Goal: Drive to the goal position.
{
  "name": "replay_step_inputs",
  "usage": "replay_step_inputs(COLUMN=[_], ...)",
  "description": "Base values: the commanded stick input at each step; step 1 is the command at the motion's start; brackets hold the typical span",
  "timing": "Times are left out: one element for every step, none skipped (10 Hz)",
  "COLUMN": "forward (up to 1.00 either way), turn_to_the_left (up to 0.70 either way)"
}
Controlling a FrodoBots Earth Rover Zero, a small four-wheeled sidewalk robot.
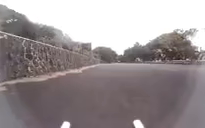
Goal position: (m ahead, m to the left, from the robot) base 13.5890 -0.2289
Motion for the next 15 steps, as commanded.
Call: replay_step_inputs(forward=[0.50, 0.50, 0.50, 0.50, 0.50, 0.50, 0.50, 0.50, 0.50, 0.50, 0.50, 0.50, 0.50, 0.50, 0.50], turn_to_the_left=[0.00, 0.00, 0.00, 0.00, 0.00, 0.00, 0.00, 0.00, 0.00, 0.00, 0.00, 0.00, -0.34, -0.50, -0.50])
